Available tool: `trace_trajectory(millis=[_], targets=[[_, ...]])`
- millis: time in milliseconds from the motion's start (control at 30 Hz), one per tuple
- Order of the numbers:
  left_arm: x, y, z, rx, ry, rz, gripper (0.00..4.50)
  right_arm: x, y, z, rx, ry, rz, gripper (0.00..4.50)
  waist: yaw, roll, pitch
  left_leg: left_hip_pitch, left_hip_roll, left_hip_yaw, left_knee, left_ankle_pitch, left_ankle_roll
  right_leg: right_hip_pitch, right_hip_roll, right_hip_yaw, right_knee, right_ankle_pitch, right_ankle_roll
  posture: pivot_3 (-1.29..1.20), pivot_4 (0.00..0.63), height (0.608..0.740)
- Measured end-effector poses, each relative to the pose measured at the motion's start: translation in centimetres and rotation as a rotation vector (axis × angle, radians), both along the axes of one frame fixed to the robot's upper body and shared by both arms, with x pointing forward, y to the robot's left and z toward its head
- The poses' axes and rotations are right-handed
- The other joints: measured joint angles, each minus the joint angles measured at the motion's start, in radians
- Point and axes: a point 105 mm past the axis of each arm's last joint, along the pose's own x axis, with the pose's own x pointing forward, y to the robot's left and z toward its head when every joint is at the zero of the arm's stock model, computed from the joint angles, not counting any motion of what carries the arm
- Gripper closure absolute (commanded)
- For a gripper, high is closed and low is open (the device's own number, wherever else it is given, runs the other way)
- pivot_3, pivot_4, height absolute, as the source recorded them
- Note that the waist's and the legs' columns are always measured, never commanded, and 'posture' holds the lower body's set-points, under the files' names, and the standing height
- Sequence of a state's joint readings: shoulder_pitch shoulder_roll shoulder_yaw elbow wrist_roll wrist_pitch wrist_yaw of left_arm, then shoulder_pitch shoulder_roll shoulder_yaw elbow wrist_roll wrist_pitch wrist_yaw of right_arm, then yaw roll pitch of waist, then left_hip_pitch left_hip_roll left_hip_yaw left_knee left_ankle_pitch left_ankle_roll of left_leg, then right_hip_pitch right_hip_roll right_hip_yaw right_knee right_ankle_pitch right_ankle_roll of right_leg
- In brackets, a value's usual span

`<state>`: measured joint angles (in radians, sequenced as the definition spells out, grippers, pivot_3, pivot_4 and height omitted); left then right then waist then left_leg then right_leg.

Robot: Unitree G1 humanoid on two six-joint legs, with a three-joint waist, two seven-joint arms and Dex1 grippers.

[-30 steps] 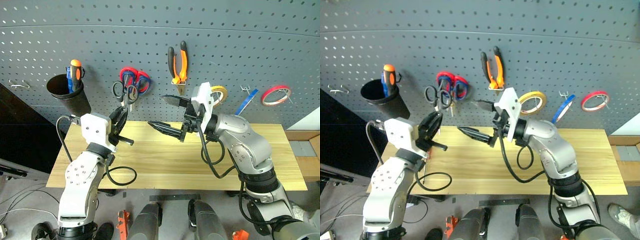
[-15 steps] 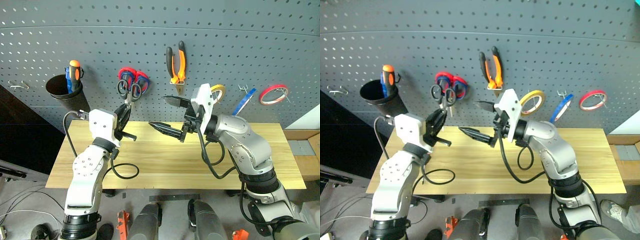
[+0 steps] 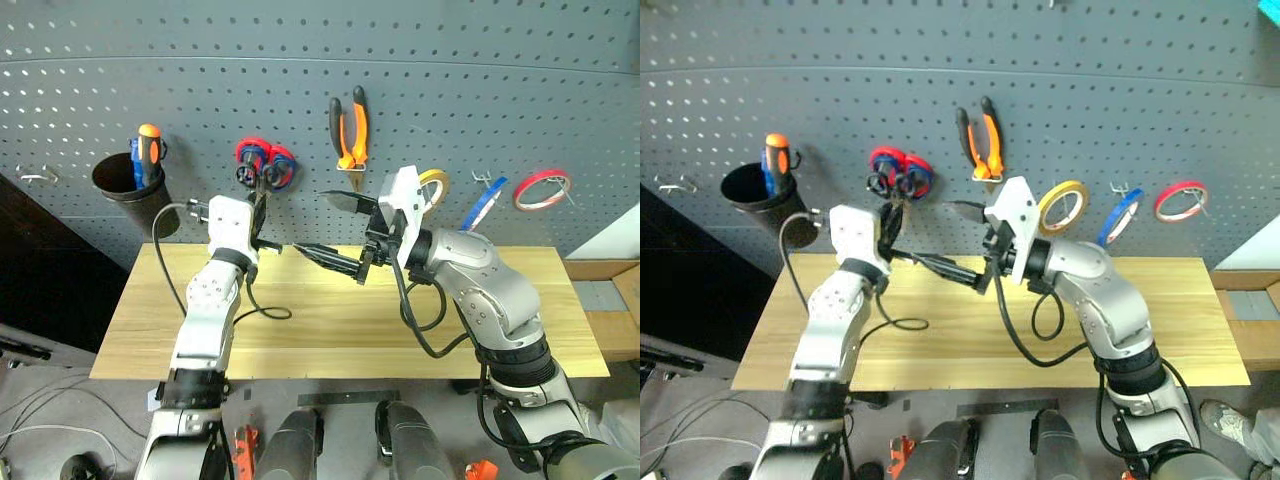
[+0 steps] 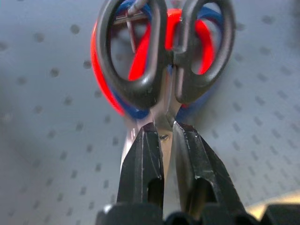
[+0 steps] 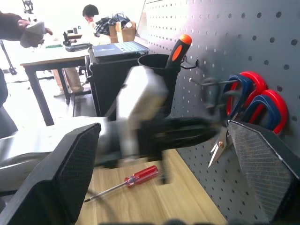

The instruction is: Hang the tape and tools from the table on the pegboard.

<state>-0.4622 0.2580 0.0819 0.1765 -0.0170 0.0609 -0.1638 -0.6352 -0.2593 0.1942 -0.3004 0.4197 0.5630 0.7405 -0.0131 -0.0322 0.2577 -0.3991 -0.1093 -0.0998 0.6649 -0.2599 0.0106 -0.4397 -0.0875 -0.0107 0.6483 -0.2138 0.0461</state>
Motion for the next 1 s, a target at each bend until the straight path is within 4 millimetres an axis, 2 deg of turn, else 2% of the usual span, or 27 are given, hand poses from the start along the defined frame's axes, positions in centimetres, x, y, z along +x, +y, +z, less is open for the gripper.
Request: trace_trajectory(millis=[133,167,200,233,300,367,500,567,633,700,867,1000], targets=[[0.4,0.7,-3.4,-0.016,0.121,0.006,1.85,0.1,-0.1,-0.2,-0.003,0.004,-0.011,0.0,-0.011,0.0,0.0,-0.002,0.001,-0.001,-0.001,0.0,0.0,-0.002,0.0,-0.001,0.0,0.0,0.0,0.01,0.221,0.74],[0.4,0.8,-3.5,-0.014,0.125,0.01,1.58,0.1,-0.2,-0.3,-0.003,0.008,-0.013,0.0,-0.011,0.0,0.0,-0.002,0.001,-0.001,-0.001,0.0,0.0,-0.002,0.0,-0.001,0.0,0.0,0.0,0.01,0.22,0.74],[0.4,1.2,-3.3,-0.003,0.118,0.02,1.11,0.2,-0.3,-0.6,-0.003,0.021,-0.017,0.0,-0.011,0.0,0.0,-0.002,0.0,-0.001,0.0,0.0,0.0,-0.002,0.0,-0.001,0.0,0.0,0.0,0.01,0.22,0.74],[0.4,1.4,-3.2,0.001,0.114,0.03,0.94,0.2,-0.3,-0.8,-0.003,0.028,-0.019,0.0,-0.011,0.0,0.0,-0.002,0.0,-0.001,0.0,0.0,0.0,-0.002,0.0,-0.001,-0.001,0.0,0.0,0.02,0.221,0.74],[0.1,2.5,-3.3,0.031,0.114,0.076,0.28,0.3,-0.5,-1.5,-0.012,0.051,-0.023,0.0,-0.011,0.0,0.0,-0.001,0.0,-0.001,0.0,0.0,0.0,-0.002,0.0,0.0,0.0,0.0,0.0,0.02,0.225,0.74],[-0.8,3.8,-4.3,0.042,0.152,0.11,0.28,0.3,-0.8,-2.1,-0.024,0.067,-0.025,0.0,-0.013,0.0,0.0,-0.001,0.001,-0.001,-0.001,0.0,0.0,-0.002,0.0,0.0,0.0,0.0,0.0,0.03,0.228,0.74],[-3.2,6.6,-8.1,0.014,0.373,0.168,0.28,-0.1,-1.0,-3.2,-0.072,0.09,0.004,0.0,-0.014,0.0,0.0,-0.001,0.001,-0.001,-0.001,0.0,0.0,-0.002,0.001,0.0,0.0,0.0,0.0,0.04,0.238,0.74],[-4.5,8.6,-9.6,-0.011,0.488,0.228,0.28,-0.9,-0.7,-4.7,-0.139,0.122,0.053,0.0,-0.012,0.0,0.0,-0.001,0.001,-0.002,-0.001,0.0,0.0,-0.002,0.001,-0.001,0.0,0.0,0.0,0.05,0.24,0.74],[-5.3,10.5,-10.0,-0.021,0.557,0.291,0.28,-1.7,-0.4,-6.3,-0.188,0.166,0.091,0.0,-0.01,0.0,0.0,-0.001,0.001,-0.003,-0.001,0.0,0.0,-0.002,0.001,-0.001,0.0,0.0,0.0,0.05,0.244,0.74],[-5.5,11.4,-9.9,-0.031,0.606,0.316,0.28,-2.0,0.1,-6.9,-0.215,0.17,0.108,0.0,-0.003,0.0,0.0,-0.001,0.0,-0.003,0.0,0.0,0.0,-0.001,0.0,-0.001,0.0,0.0,0.0,0.06,0.258,0.74],[-4.7,11.9,-8.9,-0.093,0.695,0.282,0.28,-1.6,0.5,-7.6,-0.236,0.19,0.089,0.0,0.017,0.0,0.0,-0.001,0.0,-0.005,0.0,0.0,0.0,-0.001,0.0,-0.002,-0.001,0.0,0.0,0.06,0.275,0.74],[-5.2,13.1,-10.5,-0.11,0.808,0.323,0.28,-1.6,0.3,-8.0,-0.253,0.209,0.083,0.0,0.013,-0.001,0.001,-0.001,0.0,-0.005,-0.001,0.0,0.0,-0.001,0.0,-0.001,-0.001,0.0,0.0,0.06,0.289,0.74]])
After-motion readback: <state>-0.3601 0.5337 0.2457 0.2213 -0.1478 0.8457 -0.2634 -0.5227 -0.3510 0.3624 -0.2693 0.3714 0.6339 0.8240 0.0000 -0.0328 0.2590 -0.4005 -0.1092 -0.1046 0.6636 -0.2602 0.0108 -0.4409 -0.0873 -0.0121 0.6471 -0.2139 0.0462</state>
